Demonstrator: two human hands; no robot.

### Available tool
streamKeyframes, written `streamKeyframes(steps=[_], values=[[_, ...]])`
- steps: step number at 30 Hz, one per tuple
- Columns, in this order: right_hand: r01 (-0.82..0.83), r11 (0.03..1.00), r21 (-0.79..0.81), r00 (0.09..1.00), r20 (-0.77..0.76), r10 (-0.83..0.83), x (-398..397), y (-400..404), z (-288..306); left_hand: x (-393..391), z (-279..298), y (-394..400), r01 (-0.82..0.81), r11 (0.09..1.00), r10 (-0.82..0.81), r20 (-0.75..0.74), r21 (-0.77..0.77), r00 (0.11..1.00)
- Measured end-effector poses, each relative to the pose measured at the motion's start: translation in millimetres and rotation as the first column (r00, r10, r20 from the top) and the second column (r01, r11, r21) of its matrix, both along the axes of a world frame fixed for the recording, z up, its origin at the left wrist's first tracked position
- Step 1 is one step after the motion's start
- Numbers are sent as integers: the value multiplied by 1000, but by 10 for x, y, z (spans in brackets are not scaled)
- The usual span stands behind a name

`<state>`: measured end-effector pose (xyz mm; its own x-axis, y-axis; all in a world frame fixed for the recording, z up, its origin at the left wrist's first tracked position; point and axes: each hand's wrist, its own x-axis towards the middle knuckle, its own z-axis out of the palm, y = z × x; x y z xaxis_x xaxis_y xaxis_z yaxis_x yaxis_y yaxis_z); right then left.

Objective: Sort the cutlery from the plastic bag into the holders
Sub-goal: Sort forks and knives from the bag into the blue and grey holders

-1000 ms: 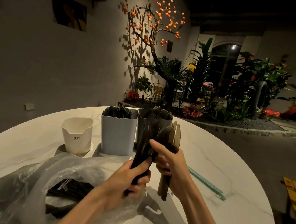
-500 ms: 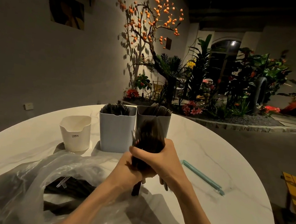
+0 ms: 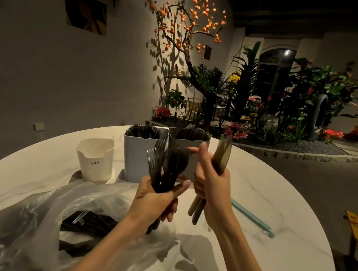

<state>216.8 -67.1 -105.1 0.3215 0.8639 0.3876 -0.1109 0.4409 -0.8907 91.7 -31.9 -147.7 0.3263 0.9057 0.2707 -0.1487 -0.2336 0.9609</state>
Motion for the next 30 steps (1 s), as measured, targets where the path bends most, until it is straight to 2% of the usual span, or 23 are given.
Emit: streamKeyframes(steps=[2,4,8,11,14,17,21,25,27,30], values=[[81,996,-29,994,-74,-83,31,65,-55,25,19,-43,-23,998,23,9,63,1000],[123,992,-28,991,-49,-124,35,98,-97,57,-21,-25,-85,994,84,14,71,996],[116,993,-16,993,2,-116,77,111,-157,35,-32,83,-174,984,173,19,40,985],[63,994,-86,998,35,-60,75,169,-274,3,-115,124,-141,985,146,-47,96,988],[46,975,-219,992,124,-19,-40,229,-435,-12,-298,160,-66,996,57,-157,-52,986],[95,966,-240,991,119,-68,-70,250,-488,13,-346,162,-96,969,61,-156,-228,986],[135,944,-300,984,150,-94,-37,316,-576,11,-293,177,-132,979,107,-160,-158,981],[44,942,-332,999,-11,-50,-11,278,-606,9,-385,181,-151,951,107,-173,-268,979],[16,954,-299,995,-89,-44,-2,248,-512,-11,-358,180,-119,934,82,-121,-337,989],[-7,976,-216,996,-86,-12,14,350,-147,-46,-52,276,-42,953,9,-112,-299,994]])
